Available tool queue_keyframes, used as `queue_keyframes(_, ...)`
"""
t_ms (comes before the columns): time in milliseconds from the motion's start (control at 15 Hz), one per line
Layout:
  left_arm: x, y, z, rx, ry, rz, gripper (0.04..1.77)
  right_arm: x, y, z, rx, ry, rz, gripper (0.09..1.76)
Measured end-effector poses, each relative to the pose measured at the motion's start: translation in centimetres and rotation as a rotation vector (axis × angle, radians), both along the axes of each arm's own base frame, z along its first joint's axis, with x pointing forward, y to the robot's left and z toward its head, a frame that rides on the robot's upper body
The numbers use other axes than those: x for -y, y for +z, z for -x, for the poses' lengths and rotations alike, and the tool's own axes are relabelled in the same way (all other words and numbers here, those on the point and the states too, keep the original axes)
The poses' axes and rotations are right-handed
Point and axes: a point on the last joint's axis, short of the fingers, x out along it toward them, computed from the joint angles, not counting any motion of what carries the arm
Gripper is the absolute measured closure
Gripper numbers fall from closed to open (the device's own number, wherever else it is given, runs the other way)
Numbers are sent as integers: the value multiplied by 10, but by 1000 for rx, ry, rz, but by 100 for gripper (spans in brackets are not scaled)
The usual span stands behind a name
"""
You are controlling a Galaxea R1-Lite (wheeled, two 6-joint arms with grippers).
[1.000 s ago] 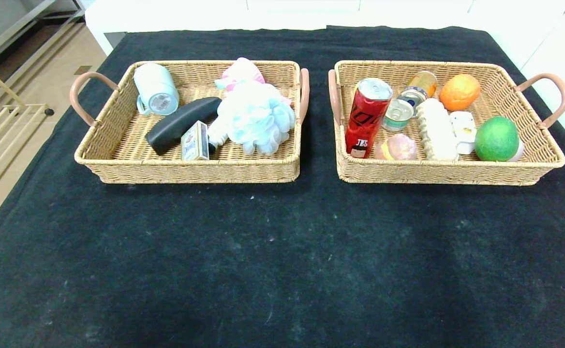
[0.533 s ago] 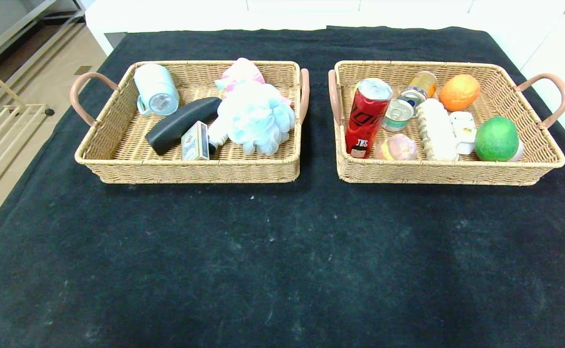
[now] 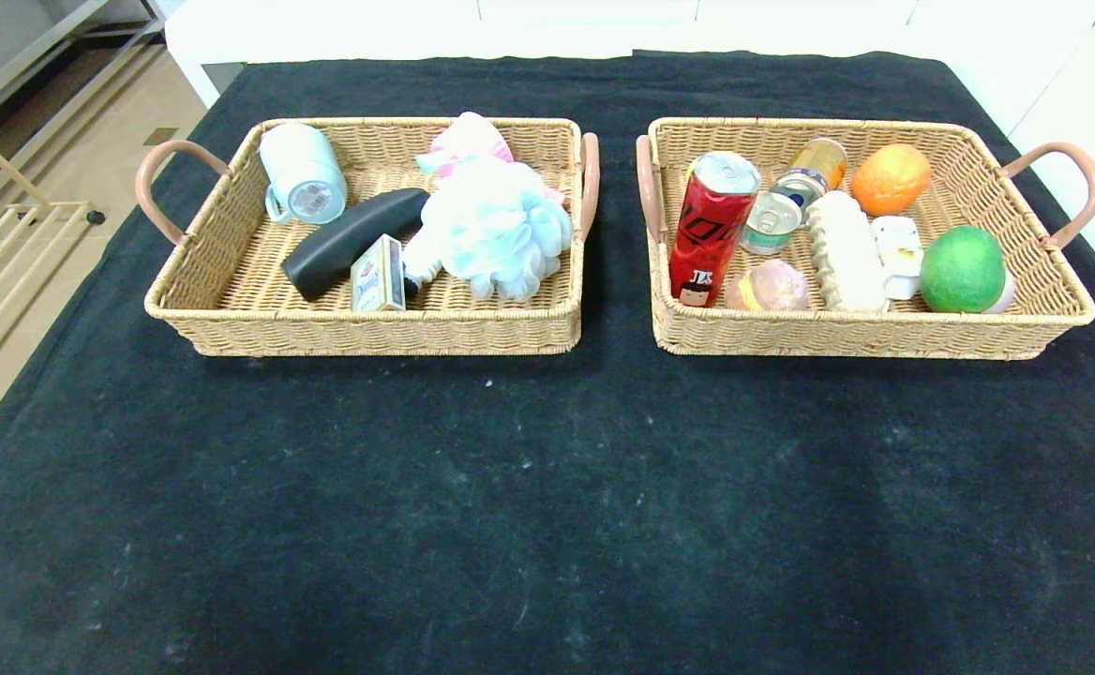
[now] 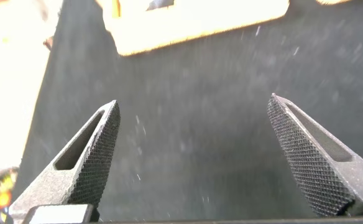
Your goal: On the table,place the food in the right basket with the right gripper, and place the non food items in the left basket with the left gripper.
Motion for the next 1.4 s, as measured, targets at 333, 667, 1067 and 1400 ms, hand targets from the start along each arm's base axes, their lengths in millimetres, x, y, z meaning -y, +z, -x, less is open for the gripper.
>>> queue_keyframes(333,0,-30,-14,-104,6,14,9,0,-39,-18,-116,4,73,14)
queue_keyframes(667,0,-48,-22,-149,7,17,9,0,-55,-22,-229,10,76,14)
queue_keyframes(1067,-1,-56,-25,-163,65,25,9,-1,-60,-22,-272,37,68,14)
queue_keyframes(1400,-2,-57,-25,-166,68,54,9,-1,-61,-22,-275,49,26,14)
